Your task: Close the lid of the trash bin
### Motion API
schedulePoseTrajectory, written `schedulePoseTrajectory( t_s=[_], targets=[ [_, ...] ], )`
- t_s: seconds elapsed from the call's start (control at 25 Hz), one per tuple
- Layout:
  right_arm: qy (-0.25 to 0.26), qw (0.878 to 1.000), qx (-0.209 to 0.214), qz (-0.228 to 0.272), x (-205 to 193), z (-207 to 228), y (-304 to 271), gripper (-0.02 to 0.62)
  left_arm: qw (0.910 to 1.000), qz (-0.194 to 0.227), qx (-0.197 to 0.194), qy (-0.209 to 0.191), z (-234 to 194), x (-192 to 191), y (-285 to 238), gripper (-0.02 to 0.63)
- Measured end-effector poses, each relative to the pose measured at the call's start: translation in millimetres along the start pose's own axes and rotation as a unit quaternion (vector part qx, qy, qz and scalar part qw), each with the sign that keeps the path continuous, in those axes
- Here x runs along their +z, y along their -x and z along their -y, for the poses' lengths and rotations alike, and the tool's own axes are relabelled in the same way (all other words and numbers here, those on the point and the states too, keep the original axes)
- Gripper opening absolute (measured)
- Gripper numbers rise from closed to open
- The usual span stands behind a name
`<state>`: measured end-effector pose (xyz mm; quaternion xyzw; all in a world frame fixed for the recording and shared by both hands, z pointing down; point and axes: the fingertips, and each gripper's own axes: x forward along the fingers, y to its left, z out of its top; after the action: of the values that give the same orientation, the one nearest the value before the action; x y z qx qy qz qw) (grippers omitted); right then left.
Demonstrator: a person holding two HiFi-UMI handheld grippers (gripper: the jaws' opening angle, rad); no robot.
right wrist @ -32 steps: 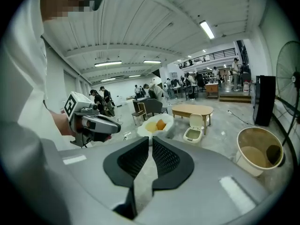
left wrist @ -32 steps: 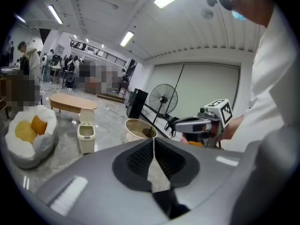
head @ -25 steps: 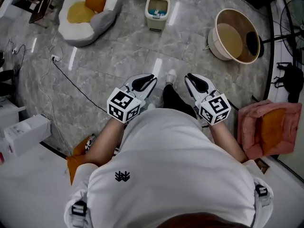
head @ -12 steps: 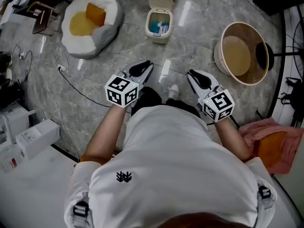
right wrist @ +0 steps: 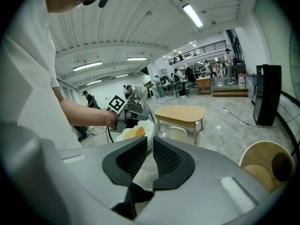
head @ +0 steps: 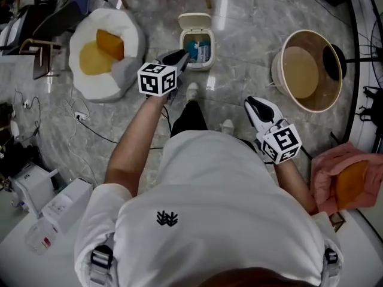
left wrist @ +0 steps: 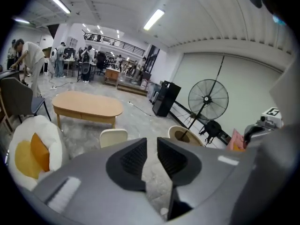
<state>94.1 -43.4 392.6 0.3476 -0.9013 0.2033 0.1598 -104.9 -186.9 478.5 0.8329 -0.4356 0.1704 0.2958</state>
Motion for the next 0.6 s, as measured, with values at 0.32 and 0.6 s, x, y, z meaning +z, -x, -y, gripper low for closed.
schedulePoseTrajectory(
  t_s=[0.32,0.6],
  targets=[
    [-0.065,0.995,-0.079,-0.008,24.2,34.6,-69.6,0.025,0.9972,-0.073,-0.002,-0.016,-133.7,44.7,-126.5,0.101],
    [-0.116,0.983,-0.14,-0.035,12.1,47.2,-94.8,0.025,0.9898,-0.14,0.001,-0.026,-209.2,34.6,-224.8,0.101]
  ],
)
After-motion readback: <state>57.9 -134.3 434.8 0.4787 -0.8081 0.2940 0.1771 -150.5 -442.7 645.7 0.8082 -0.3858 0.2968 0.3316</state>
